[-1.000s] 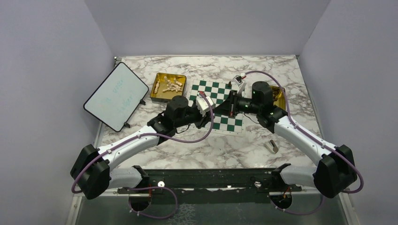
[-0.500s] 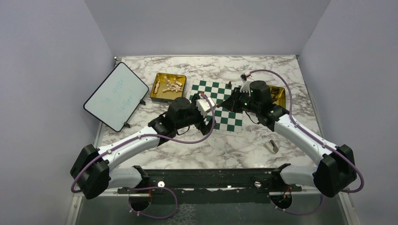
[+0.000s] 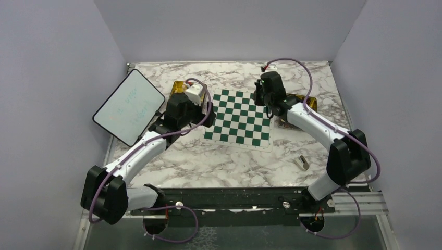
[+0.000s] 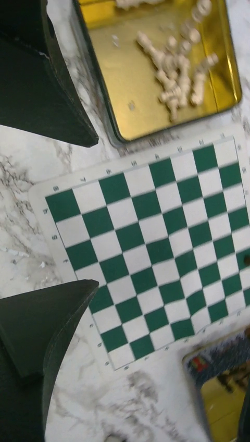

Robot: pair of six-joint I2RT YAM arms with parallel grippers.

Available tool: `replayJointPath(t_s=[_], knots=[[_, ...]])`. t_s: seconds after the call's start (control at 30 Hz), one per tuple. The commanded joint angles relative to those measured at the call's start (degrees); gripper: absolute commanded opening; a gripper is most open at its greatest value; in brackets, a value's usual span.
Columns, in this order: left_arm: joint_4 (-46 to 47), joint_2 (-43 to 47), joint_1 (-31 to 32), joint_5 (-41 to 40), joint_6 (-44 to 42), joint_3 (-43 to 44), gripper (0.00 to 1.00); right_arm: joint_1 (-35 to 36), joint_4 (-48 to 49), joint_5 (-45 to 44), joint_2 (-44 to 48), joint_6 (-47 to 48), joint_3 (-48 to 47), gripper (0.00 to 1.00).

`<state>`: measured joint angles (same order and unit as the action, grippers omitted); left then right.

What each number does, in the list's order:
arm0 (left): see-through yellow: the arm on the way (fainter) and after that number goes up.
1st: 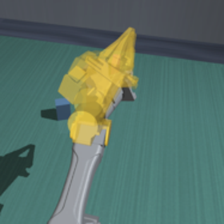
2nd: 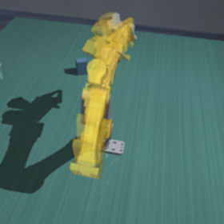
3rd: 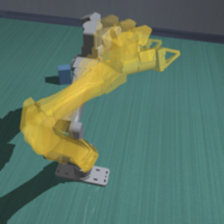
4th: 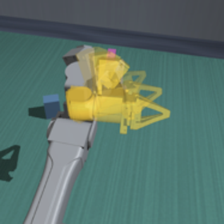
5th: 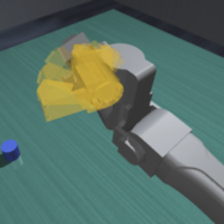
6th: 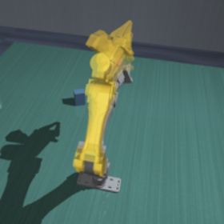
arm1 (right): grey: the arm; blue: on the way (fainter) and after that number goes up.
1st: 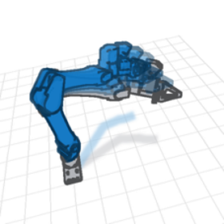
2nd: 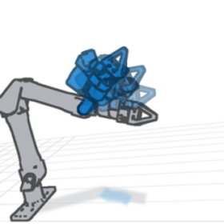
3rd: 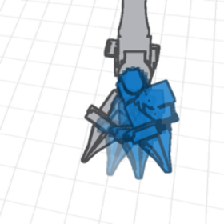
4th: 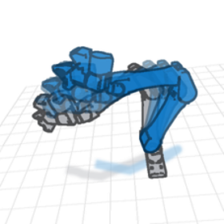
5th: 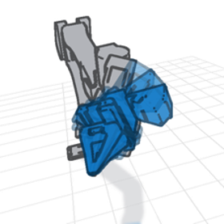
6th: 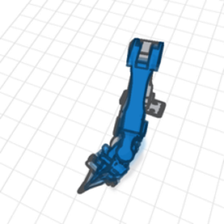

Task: Set up the chess pieces on the board
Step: Place the chess piece on the chessboard.

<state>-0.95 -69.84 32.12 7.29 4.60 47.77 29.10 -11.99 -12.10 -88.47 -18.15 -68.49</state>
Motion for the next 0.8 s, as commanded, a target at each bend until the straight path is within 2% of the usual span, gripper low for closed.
replayJointPath(t_s=[0.0,0.13,0.33,0.43,0.77], knots=[[-3.3,1.8,-6.3,0.6,10.8,0.7,0.99,-1.3,-2.5,-7.7,-6.3,3.9,-6.1,0.05],[-3.7,3.4,-6.4,1.0,8.5,-0.7,0.99,-3.3,-3.3,-7.4,-12.5,3.8,-10.6,0.05],[-5.4,7.4,-5.8,-4.6,5.7,-2.4,0.99,-6.5,-4.6,-7.1,-19.7,3.2,-15.7,0.05],[-6.1,7.9,-4.0,-6.8,4.0,-2.0,0.99,-7.8,-4.9,-6.3,-22.3,2.8,-17.5,0.05],[-6.0,8.4,-1.9,-6.9,3.1,-2.1,0.99,-10.4,-7.9,-3.0,-28.8,1.2,-23.6,0.07]])
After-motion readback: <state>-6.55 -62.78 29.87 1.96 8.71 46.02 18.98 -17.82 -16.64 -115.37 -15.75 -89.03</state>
